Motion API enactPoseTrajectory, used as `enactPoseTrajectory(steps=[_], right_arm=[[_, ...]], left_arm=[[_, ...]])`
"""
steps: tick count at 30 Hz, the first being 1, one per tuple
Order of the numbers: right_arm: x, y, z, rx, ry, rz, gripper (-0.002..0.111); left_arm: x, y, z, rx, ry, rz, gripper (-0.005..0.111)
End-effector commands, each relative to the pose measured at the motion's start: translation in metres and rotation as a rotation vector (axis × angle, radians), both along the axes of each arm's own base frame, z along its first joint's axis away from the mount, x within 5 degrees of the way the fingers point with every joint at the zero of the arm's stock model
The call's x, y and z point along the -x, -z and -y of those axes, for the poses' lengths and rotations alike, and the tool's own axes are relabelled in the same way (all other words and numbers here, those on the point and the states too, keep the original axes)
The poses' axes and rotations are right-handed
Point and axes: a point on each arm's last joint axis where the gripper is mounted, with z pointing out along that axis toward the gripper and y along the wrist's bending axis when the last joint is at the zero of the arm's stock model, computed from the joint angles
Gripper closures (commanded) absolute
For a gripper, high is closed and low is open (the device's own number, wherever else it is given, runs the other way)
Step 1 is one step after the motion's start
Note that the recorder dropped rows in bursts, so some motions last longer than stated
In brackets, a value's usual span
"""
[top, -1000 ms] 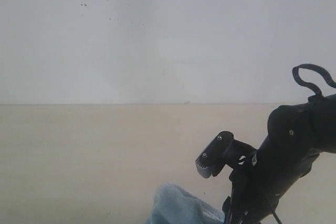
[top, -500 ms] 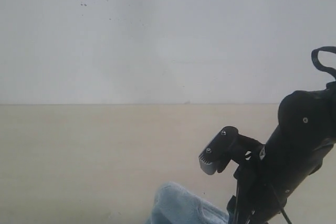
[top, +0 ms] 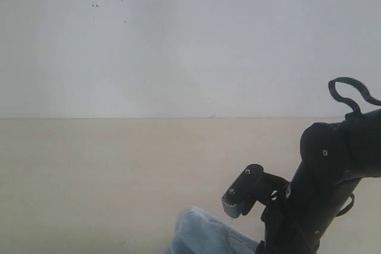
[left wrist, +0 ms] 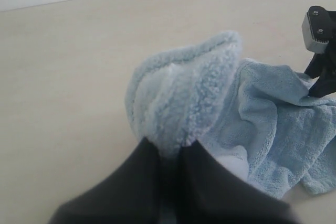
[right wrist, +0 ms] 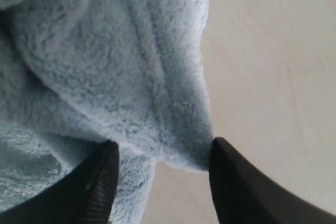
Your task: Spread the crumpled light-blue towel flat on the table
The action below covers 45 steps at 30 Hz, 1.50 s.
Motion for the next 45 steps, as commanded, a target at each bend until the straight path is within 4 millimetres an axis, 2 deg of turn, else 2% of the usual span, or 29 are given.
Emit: enactPoseTrajectory(steps=[1,9,11,15,17,22,28,34,38,45], right_arm=[[-0.004,0.01,0.0,0.012,-0.012,-0.007,0.058],[-0.01,0.021,-0.002,0.012,-0.011,0.022,0.059],[-0.01,0.023,-0.002,0.017,-0.013,0.015,0.066],[-0.011,0.027,-0.002,0.022,-0.014,0.013,0.095],[-0.011,0.027,-0.002,0.02,-0.01,0.015,0.105],[-0.009,0.015,0.001,0.033,0.003,0.03,0.107],[-0.006,-0.02,0.017,0.125,0.071,0.133,0.107],[0.004,-0.063,0.04,0.244,0.118,0.25,0.107],[0.018,-0.095,0.056,0.275,0.161,0.324,0.107],[0.054,-0.143,0.08,0.256,0.223,0.401,0.107]], left_arm=[[0.001,-0.003,-0.001,-0.004,0.001,0.024,0.103],[0.001,-0.003,-0.001,-0.004,0.001,0.024,0.103],[0.001,-0.003,-0.001,-0.001,0.003,0.021,0.103],[0.001,-0.003,-0.001,0.001,0.004,0.02,0.103],[0.001,-0.003,-0.001,0.001,0.004,0.02,0.103],[0.001,-0.003,-0.001,0.001,0.004,0.02,0.103],[0.001,-0.005,-0.001,-0.001,0.008,0.03,0.103],[0.007,-0.028,-0.005,0.011,0.025,0.108,0.103],[0.011,-0.039,-0.008,0.022,0.027,0.138,0.103],[0.021,-0.048,-0.014,0.019,0.021,0.125,0.103]])
